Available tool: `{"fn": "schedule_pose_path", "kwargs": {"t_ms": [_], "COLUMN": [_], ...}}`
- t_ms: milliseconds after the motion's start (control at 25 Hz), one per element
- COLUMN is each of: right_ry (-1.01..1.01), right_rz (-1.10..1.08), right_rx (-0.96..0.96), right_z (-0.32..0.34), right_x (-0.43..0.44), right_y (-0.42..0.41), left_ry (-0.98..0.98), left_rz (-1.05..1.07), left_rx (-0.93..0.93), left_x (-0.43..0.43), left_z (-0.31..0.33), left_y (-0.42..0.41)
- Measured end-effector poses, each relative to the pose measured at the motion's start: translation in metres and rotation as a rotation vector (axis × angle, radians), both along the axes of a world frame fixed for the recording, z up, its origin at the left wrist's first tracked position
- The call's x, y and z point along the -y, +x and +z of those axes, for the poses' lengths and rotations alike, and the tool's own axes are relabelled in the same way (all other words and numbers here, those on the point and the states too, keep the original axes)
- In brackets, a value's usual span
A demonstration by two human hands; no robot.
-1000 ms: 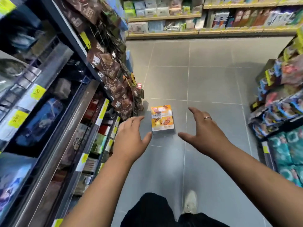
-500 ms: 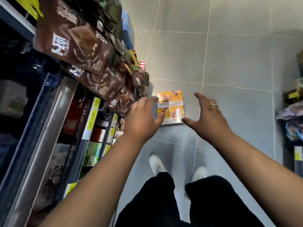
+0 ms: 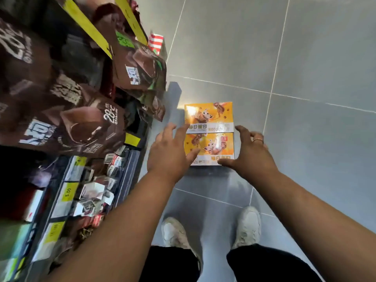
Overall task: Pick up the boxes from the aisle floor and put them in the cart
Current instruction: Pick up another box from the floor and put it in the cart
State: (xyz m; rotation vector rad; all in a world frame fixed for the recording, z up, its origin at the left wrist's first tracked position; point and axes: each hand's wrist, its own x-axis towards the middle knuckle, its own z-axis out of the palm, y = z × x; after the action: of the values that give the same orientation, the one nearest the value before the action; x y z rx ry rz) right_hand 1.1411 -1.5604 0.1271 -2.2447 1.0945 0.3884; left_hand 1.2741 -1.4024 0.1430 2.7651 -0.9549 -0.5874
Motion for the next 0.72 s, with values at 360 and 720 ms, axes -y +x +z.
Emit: {"fn": "schedule_pose_path", "kwargs": {"t_ms": [360,720], "right_ry": [-0.04,0.08], "right_rz": [0.251,0.16], "right_rx": [-0.176,-0.096], "right_z": [-0.307,-0.356], "right_x": [0.036,0.035], "right_y": [0.015,0.024], "left_ry": [0.207,0.08], "left_rz": [0.154,0.209], "left_rx": [-0.186,-0.393], "left_x": [0.012,0.022], "left_z": [-0.31,-0.369], "left_y": [0.017,0.031]}}
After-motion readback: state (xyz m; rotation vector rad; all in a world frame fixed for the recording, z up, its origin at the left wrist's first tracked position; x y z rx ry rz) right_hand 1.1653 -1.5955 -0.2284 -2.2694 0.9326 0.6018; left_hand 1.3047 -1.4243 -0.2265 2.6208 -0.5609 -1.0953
